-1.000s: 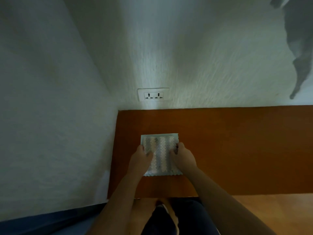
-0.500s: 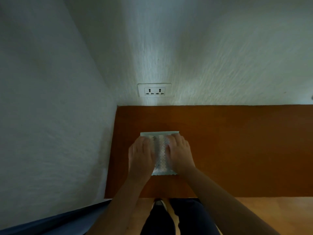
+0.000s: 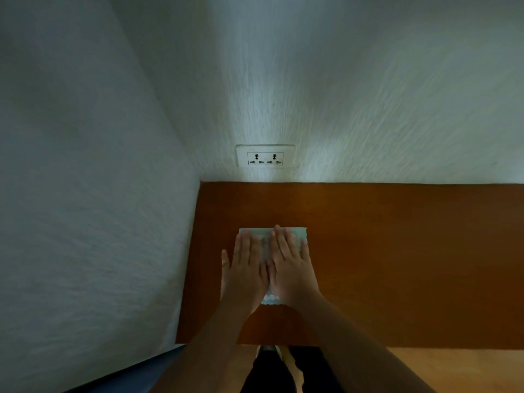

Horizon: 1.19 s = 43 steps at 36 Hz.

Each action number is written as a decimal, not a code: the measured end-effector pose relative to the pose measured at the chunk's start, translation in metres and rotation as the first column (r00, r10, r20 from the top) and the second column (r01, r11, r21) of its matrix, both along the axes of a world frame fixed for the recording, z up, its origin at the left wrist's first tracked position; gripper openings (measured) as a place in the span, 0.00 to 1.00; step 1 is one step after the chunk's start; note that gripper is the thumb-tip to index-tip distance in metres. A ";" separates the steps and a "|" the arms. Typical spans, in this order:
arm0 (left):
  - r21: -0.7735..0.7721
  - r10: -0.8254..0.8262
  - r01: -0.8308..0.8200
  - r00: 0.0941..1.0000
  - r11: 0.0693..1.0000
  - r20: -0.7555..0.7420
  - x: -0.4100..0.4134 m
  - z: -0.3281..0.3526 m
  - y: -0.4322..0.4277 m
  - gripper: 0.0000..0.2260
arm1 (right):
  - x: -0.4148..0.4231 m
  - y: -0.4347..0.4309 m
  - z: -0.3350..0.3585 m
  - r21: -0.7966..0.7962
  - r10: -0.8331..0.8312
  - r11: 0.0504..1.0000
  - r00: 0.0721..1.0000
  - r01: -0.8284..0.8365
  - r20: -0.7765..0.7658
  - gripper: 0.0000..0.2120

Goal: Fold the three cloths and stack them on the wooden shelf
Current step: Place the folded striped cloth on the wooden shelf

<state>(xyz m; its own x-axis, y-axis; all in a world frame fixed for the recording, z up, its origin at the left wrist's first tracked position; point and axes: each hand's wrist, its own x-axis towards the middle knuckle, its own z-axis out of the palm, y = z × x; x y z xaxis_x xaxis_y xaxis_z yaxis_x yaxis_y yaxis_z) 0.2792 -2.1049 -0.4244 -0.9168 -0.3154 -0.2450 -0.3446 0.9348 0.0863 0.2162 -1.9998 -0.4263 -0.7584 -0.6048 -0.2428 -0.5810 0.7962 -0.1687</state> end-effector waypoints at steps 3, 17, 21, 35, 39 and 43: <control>0.073 0.085 -0.090 0.994 0.993 0.066 0.003 -0.001 -0.002 0.35 | -0.001 0.003 -0.001 0.000 -0.077 0.997 0.997 0.077 0.024 0.29; 0.315 0.328 -0.253 0.921 0.915 -0.212 0.002 0.024 0.005 0.20 | -0.007 0.010 0.026 -0.152 -0.242 0.949 0.948 0.275 0.206 0.29; 0.193 0.100 -0.048 0.958 0.980 -0.268 -0.005 0.018 0.004 0.21 | 0.001 -0.002 0.020 -0.101 -0.055 0.993 0.994 0.065 0.095 0.33; 0.084 -0.105 0.101 0.993 0.991 0.048 0.001 -0.002 -0.004 0.29 | 0.006 -0.006 -0.003 0.057 -0.087 0.995 0.996 0.086 0.015 0.30; 0.163 0.034 -0.034 0.999 0.986 0.000 0.003 -0.006 -0.002 0.34 | 0.004 0.001 -0.004 0.027 -0.132 0.991 0.988 0.130 0.078 0.30; 0.180 0.130 -0.130 0.991 0.975 0.014 0.003 -0.007 -0.001 0.36 | -0.001 0.008 -0.009 -0.021 -0.150 0.988 0.982 0.153 0.119 0.32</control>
